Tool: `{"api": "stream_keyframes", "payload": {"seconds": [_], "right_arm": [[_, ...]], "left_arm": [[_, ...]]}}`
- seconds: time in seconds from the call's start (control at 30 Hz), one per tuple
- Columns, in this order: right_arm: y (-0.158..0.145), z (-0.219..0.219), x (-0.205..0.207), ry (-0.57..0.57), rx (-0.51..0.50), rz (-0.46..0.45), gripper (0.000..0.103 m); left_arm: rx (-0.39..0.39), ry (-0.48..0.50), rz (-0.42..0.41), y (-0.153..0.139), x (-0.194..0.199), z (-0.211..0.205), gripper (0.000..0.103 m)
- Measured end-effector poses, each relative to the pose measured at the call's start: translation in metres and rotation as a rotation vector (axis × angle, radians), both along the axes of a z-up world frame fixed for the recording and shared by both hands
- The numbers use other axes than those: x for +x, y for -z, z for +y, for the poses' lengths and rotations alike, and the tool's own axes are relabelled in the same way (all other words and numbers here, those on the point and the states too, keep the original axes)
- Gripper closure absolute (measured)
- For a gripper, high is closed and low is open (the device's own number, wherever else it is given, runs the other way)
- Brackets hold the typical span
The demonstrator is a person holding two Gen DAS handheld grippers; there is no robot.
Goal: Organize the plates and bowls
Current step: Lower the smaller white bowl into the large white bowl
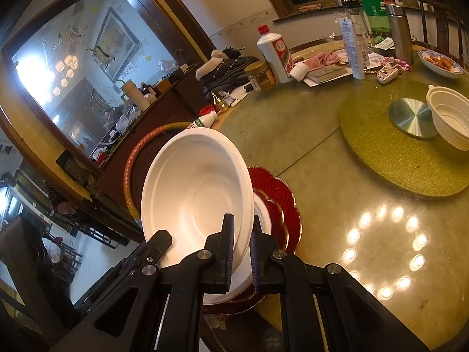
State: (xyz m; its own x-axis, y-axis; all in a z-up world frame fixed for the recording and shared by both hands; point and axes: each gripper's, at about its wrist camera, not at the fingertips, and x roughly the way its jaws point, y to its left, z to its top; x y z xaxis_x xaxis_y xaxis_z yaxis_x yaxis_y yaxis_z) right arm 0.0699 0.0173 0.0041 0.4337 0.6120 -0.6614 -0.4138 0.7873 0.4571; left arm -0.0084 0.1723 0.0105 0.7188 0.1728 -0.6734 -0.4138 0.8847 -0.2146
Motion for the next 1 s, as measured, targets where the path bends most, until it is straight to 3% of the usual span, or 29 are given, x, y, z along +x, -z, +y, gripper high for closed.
{"api": "stream_keyframes", "payload": {"seconds": [0.53,1.0], "right_arm": [[0.002,0.014,-0.009,-0.023,-0.004,0.012,0.093],[0.026,0.016,0.003,-0.031,-0.002,0.08,0.093]], "left_arm": [[0.003,-0.008,0.016,0.001,-0.01,0.012,0.088],[0.027,-0.005,0.075,0.015,-0.003,0.007,0.088]]}}
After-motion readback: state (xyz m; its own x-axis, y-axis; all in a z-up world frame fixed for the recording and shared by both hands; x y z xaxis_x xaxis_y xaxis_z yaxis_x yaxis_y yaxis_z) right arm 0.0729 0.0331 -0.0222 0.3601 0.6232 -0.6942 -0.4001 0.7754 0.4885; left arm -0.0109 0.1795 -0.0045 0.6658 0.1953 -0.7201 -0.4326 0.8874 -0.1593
